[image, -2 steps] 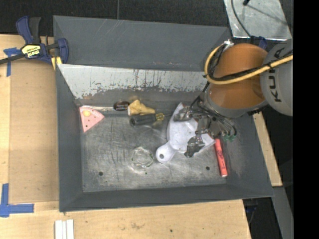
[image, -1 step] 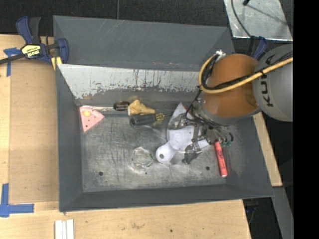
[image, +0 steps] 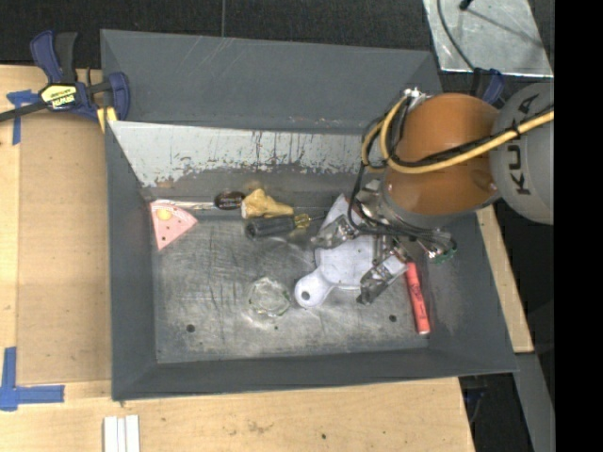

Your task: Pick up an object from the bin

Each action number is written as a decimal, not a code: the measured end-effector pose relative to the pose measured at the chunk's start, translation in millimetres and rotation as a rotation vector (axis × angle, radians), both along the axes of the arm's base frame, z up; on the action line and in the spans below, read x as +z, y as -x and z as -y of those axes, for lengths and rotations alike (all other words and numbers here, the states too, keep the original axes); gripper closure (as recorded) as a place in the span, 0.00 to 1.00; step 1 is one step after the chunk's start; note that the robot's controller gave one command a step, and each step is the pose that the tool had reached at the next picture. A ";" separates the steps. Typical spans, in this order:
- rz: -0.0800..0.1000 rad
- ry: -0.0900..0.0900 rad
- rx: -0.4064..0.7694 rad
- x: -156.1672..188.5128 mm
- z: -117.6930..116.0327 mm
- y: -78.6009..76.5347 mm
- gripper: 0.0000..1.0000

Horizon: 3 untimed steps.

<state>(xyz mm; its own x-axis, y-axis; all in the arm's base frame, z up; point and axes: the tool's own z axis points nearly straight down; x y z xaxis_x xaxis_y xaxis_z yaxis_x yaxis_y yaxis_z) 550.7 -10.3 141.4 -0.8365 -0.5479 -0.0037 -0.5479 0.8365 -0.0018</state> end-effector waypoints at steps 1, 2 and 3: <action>0.004 0.001 0.132 -60.5 -3.1 -10.3 0.00; -0.008 -0.001 0.735 -68.5 -5.8 -31.6 1.00; -0.006 0.000 0.737 -68.6 -6.3 -32.4 1.00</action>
Offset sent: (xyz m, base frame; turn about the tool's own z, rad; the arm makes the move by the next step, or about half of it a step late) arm 0.0317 0.0055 -0.0714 -0.7378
